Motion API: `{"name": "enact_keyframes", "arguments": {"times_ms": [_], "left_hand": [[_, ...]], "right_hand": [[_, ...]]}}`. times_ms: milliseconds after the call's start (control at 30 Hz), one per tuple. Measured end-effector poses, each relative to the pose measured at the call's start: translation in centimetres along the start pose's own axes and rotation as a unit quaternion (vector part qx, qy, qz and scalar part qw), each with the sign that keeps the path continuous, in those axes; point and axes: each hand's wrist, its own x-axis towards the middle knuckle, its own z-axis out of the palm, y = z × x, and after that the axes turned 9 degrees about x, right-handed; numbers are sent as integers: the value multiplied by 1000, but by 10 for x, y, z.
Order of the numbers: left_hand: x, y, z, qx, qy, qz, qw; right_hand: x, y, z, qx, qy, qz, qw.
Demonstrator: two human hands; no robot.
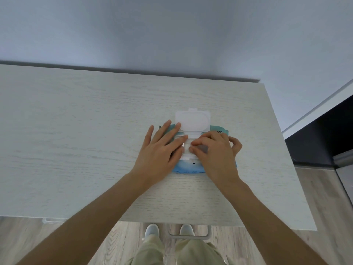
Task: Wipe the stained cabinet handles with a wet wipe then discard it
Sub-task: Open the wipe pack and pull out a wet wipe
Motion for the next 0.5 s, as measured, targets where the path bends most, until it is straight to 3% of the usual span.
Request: {"name": "enact_keyframes", "arguments": {"times_ms": [400, 500], "left_hand": [[-3, -2, 6, -74, -29, -21, 997], [-4, -3, 7, -79, -16, -22, 996]], "right_hand": [[3, 7, 13, -135, 15, -137, 981], [3, 7, 13, -60, 9, -100, 993]]}}
